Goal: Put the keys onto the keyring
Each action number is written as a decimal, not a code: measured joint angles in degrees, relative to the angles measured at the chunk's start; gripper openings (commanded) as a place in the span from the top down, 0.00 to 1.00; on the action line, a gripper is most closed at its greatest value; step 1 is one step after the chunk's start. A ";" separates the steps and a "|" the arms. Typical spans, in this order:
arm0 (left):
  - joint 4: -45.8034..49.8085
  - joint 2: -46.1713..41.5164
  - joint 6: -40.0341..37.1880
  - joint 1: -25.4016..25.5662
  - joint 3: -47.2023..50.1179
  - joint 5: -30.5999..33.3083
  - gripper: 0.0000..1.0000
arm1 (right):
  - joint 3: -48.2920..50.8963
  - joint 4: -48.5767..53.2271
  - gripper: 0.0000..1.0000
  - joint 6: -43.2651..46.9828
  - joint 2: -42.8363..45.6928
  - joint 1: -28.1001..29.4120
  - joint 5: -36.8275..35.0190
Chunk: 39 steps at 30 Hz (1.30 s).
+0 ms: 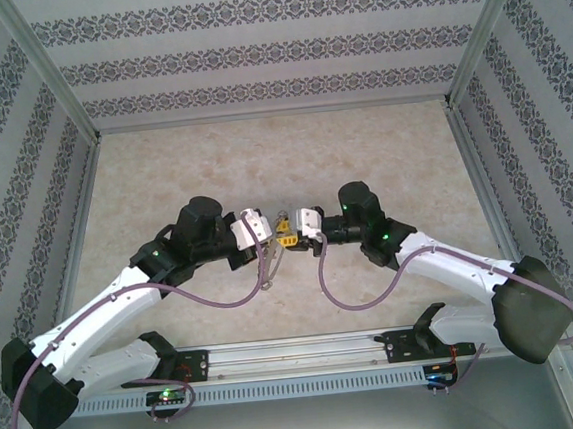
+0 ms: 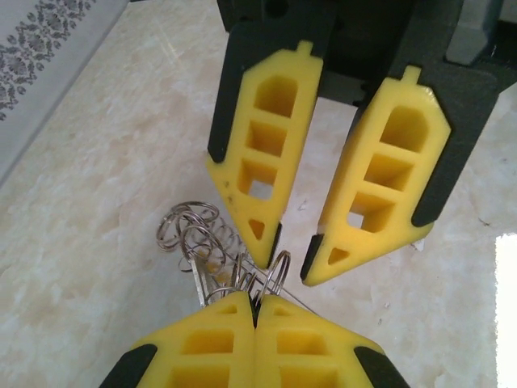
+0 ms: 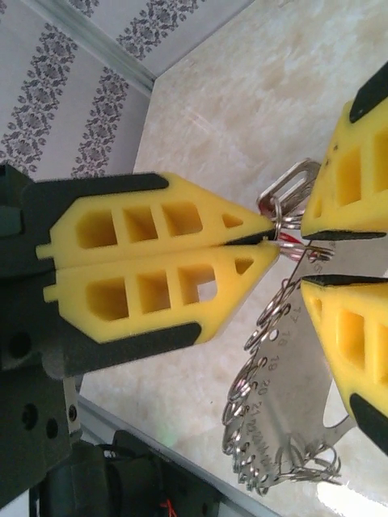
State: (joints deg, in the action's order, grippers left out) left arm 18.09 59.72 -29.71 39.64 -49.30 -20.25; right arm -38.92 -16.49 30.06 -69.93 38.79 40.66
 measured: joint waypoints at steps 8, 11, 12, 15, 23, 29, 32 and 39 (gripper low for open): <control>5.53 3.50 0.37 0.00 -2.23 2.84 1.00 | -3.54 6.54 0.76 -0.07 -0.76 0.13 -2.78; 6.01 3.98 0.42 0.02 -2.62 3.41 1.00 | -4.59 8.44 0.69 0.17 -1.84 0.76 -3.41; 6.03 4.11 0.48 0.02 -2.73 3.52 1.00 | -4.66 8.85 0.68 0.26 -2.16 0.90 -3.52; 6.40 4.74 0.61 0.00 -3.30 3.87 1.00 | -4.74 9.70 0.68 0.00 -3.10 1.25 -3.58; 6.99 5.18 0.61 0.02 -3.54 3.80 1.00 | -4.98 9.84 0.75 -1.40 -4.50 1.22 -3.52; 7.08 5.22 0.66 0.00 -3.56 3.82 1.00 | -5.29 9.42 0.77 -1.90 -4.96 1.22 -3.54; 7.21 5.29 0.96 0.00 -3.58 3.85 1.00 | -5.29 9.38 0.78 -2.54 -5.14 1.22 -3.54; 7.26 5.31 1.75 0.00 -3.61 4.24 1.00 | -5.29 8.17 0.80 -3.85 -5.75 1.25 -3.52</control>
State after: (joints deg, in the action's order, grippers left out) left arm 25.34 65.04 -27.97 39.64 -52.90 -16.01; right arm -44.21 -8.32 26.22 -75.68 40.03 37.15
